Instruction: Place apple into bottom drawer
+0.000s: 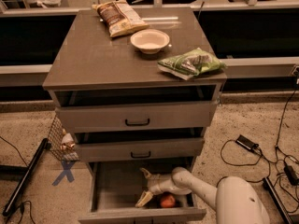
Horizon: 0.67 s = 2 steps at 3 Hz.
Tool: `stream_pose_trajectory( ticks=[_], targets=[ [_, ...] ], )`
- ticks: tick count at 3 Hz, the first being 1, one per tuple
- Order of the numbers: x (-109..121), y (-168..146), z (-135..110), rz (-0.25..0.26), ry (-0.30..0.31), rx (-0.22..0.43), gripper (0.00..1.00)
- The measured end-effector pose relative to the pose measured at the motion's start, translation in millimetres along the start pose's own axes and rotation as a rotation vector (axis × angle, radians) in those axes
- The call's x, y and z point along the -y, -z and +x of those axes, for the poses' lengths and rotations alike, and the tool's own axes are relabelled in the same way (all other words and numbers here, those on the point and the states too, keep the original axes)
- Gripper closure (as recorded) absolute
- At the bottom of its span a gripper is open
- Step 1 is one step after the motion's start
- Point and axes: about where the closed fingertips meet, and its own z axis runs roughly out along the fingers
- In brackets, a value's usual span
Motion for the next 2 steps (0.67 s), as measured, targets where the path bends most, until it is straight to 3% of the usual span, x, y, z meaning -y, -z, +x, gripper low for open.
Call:
stream_pose_trajectory(
  ticks=[1, 2],
  targets=[
    [-15.5, 29.5, -13.1, -0.007, 0.018, 0.05, 0.0],
    [-37.4, 67.0, -44.0, -0.008, 0.078, 0.094, 0.0]
  ],
)
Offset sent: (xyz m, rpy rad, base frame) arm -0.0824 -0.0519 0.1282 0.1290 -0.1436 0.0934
